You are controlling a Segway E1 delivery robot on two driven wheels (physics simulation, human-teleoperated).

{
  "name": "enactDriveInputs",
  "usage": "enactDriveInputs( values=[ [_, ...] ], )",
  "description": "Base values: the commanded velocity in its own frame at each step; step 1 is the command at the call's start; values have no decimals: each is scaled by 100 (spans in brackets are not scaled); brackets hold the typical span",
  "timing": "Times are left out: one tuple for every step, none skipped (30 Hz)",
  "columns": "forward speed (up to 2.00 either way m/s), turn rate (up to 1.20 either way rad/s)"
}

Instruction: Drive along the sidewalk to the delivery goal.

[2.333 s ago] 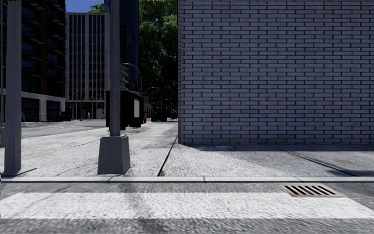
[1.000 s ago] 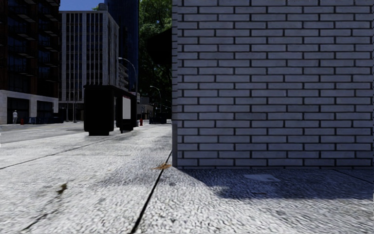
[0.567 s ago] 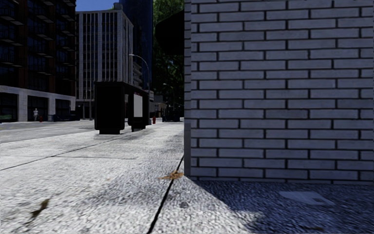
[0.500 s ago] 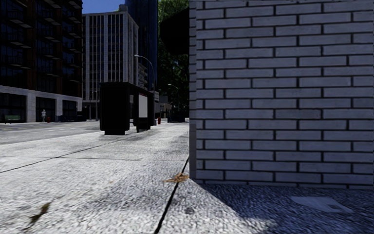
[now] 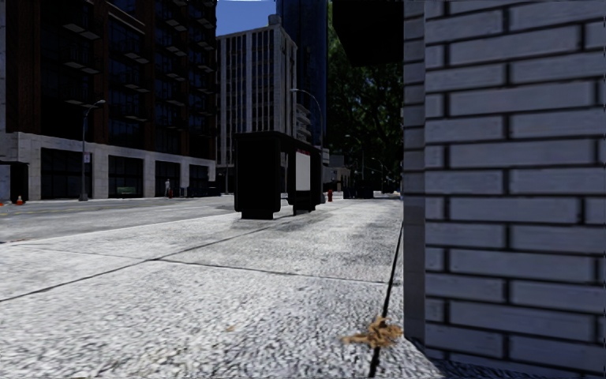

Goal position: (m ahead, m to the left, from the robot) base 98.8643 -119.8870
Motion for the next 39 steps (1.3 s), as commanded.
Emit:
enactDriveInputs(
  values=[
    [143, 59],
    [143, 59],
    [143, 59],
    [143, 59],
    [143, 58],
    [143, 52],
    [143, 52],
    [143, 45],
    [143, 21],
    [143, 0],
    [143, 0],
    [143, 0],
    [143, 0],
    [143, 0],
    [143, 0],
    [143, 0],
    [143, 0],
    [143, 0],
    [143, 0],
    [143, 0],
    [143, 0],
    [143, 0],
    [143, 0],
    [144, 0],
    [152, 0],
    [152, 0],
    [200, 0],
    [200, 0],
    [200, 0],
    [200, -18],
    [200, -18],
    [200, -27],
    [200, -29],
    [200, -32],
    [200, -32],
    [200, -44],
    [200, -44],
    [200, -44],
    [200, -44]
  ],
)
